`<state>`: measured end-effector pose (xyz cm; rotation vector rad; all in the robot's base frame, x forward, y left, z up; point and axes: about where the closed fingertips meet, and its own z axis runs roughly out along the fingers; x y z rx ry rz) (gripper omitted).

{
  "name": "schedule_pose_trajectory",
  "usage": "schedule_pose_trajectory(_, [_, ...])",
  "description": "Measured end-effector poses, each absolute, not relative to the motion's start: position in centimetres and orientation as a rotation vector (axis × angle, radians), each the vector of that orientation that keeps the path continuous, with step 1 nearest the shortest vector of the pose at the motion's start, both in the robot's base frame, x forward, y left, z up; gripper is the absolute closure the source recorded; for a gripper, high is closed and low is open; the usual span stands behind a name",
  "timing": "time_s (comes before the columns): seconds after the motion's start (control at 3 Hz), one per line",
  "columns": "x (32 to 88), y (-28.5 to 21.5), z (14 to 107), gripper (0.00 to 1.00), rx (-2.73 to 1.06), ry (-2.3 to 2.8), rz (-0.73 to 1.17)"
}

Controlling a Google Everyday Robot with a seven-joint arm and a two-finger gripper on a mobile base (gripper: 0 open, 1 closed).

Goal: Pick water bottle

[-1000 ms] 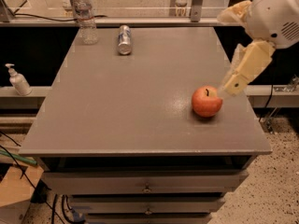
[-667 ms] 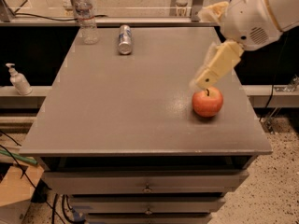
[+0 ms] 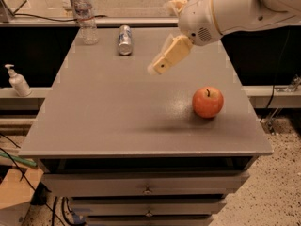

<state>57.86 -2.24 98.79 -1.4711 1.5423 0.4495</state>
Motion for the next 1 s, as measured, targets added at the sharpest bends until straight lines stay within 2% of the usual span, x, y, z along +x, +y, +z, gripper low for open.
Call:
schedule_pose_trajectory(0.67, [58.5,-1.5,98.2,0.0,-1.446,1.579,0.432])
schedule_pose_trajectory(1.0, [60.5,0.4,97.2,0.0,-1.388,1.585,0.42])
